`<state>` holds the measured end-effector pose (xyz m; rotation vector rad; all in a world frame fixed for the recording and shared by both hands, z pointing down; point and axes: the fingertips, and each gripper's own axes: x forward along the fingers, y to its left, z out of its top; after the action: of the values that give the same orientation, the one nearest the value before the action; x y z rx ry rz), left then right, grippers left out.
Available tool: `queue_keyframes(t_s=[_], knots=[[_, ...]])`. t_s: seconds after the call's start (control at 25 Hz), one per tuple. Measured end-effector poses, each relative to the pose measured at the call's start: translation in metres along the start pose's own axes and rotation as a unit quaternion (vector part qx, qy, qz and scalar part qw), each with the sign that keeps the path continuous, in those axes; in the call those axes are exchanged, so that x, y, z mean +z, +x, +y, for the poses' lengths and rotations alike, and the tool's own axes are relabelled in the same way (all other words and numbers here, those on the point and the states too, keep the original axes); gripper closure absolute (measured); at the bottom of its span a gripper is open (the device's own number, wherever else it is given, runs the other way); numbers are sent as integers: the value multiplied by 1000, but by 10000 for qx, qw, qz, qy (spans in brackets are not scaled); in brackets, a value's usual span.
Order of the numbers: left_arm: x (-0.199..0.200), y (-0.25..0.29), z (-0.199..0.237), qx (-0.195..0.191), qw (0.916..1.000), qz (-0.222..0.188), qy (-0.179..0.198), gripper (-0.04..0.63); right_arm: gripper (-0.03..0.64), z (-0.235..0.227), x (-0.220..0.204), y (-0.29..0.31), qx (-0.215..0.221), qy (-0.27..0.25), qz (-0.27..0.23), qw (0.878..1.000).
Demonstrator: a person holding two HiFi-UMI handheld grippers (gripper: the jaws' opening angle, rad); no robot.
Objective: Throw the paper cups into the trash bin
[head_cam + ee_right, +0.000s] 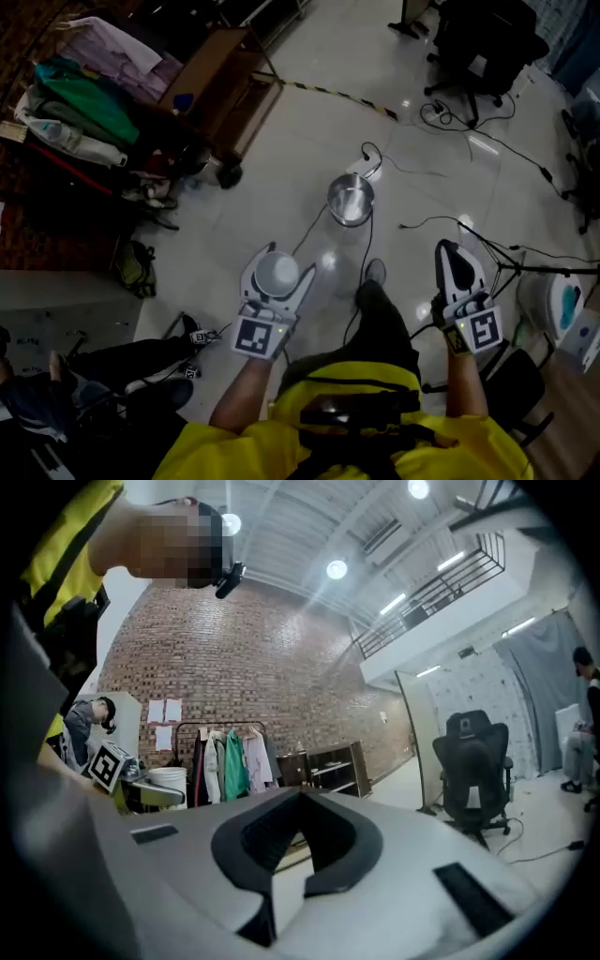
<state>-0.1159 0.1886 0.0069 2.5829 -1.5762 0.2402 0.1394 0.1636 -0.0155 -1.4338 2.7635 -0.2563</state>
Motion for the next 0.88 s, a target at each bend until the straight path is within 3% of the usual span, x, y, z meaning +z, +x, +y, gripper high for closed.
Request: queue_keyframes(t_s=[0.16,0.32,0.48,0.68,0.88], knots=[[-72,102,25,54,9997,171,-178,268,611,-55,-86,64,26,239,182,9995],[-181,173,41,89,9973,486,-544,268,611,-78,-214,112,-64,607,705,9956],[-290,232,53,95,9944,841,-634,268,611,-85,-335,134,-111,978,1379,9855],[-436,301,57,60,9818,1755,-724,270,611,-101,-411,145,34,1117,1800,9773],[-567,359,59,196,9683,2281,-1002,263,611,-111,-452,143,-4,1182,2085,9708]])
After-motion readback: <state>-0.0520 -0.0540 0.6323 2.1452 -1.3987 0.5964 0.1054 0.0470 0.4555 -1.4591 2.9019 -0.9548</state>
